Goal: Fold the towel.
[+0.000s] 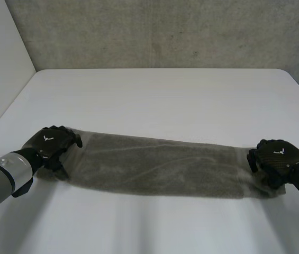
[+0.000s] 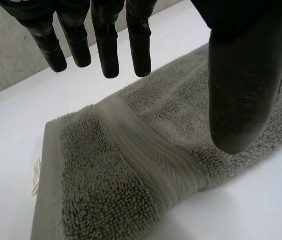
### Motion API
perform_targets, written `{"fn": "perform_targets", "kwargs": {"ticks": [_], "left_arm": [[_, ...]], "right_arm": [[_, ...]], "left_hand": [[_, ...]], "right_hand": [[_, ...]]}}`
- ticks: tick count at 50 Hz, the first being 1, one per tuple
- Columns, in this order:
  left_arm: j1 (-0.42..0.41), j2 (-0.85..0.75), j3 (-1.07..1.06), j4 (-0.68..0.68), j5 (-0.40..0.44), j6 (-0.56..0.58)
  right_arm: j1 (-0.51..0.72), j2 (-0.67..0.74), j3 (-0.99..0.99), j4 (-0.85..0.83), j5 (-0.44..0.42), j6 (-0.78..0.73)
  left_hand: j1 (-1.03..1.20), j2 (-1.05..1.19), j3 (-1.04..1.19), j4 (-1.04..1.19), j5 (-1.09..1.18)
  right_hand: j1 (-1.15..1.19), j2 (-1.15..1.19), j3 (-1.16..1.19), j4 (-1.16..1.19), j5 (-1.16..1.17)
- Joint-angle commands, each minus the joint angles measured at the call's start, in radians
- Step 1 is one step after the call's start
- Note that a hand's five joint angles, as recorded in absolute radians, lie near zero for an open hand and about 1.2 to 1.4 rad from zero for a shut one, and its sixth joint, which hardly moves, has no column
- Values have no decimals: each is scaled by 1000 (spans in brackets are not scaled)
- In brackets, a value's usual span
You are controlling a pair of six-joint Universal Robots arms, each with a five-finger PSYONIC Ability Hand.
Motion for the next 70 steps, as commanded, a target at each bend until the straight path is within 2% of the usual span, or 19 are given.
{"fn": "perform_targets", "kwargs": {"ticks": [1, 3, 9, 10, 11, 12, 13, 22, 38, 40, 42, 43, 45, 51, 53, 58, 65, 69, 70], "left_arm": [[2, -9, -2, -4, -1, -4], [4, -9, -6, -5, -1, -4], [16, -10, -6, -5, -1, -4], [16, -10, -6, -5, -1, -4], [16, -12, -6, -5, 1, -4], [16, -12, -6, -5, -1, -4], [16, -12, -6, -5, -1, -4], [16, -27, -16, -5, -1, -2], [13, -18, -16, -4, -1, -2], [13, -18, -16, -4, -1, -2], [13, -18, -16, -4, -1, -2], [13, -18, -16, -4, -1, -2], [15, -18, -16, -4, -1, -2], [25, -16, -16, -4, -1, -4], [28, -13, -16, -5, 1, -4], [34, -5, -16, -5, 1, -4], [34, 1, -12, -5, 1, -4], [33, 2, -6, -7, 1, -4], [33, 2, -6, -7, 1, -4]], "right_arm": [[-56, 14, 16, 56, -4, -97], [-139, 1, 16, 116, -21, -195], [-175, -2, 14, 176, -64, -244], [-176, -5, 14, 183, -73, -237], [-176, -5, 14, 183, -73, -236], [-179, -12, 22, 182, -81, -220], [-178, -25, 28, 174, -85, -195], [-182, -28, 48, 171, -134, -166], [-242, 20, 102, 81, -142, -175], [-245, 30, 102, 78, -142, -178], [-251, 47, 102, 78, -142, -180], [-251, 47, 102, 78, -142, -180], [-271, 55, 96, 78, -136, -183], [-330, 63, 60, 81, -134, -220], [-395, 58, 16, 93, -127, -253], [-455, 46, -86, 131, -124, -293], [-442, 35, -265, 252, -124, -275], [-293, 3, -398, 271, -119, -114], [-293, 3, -398, 271, -119, -114]], "left_hand": [[14, 30, -52, -59, 9], [14, 30, -52, -59, 9], [14, 30, -52, -59, 9], [14, 30, -52, -59, 9], [17, 33, -52, -59, 11], [26, 41, -52, -59, 20], [26, 41, -52, -59, 20], [50, 65, -52, -59, 44], [50, 65, -52, -59, 44], [50, 65, -52, -59, 44], [50, 65, -52, -59, 44], [50, 65, -52, -59, 44], [50, 65, -52, -59, 44], [50, 65, -52, -59, 44], [50, 65, -52, -59, 44], [50, 65, -52, -59, 44], [50, 65, -52, -59, 44], [47, 62, -52, -59, 41], [47, 62, -52, -59, 41]], "right_hand": [[337, 312, -43, -76, 331], [337, 312, -43, -76, 331], [337, 312, -43, -76, 331], [132, 107, -43, -76, 126], [130, 105, -43, -76, 124], [-277, -302, -43, -76, -283], [-473, -498, -43, -76, -479], [-519, -544, -43, -76, -525], [-440, -465, -43, -76, -446], [-357, -383, -43, -76, -363], [-83, -108, -43, -76, -89], [-81, -107, -43, -76, -88], [335, 310, -43, -76, 329], [337, 312, -43, -76, 331], [337, 312, -43, -76, 331], [337, 312, -43, -76, 331], [337, 312, -43, -76, 331], [337, 312, -43, -76, 331], [337, 312, -43, -76, 331]]}}
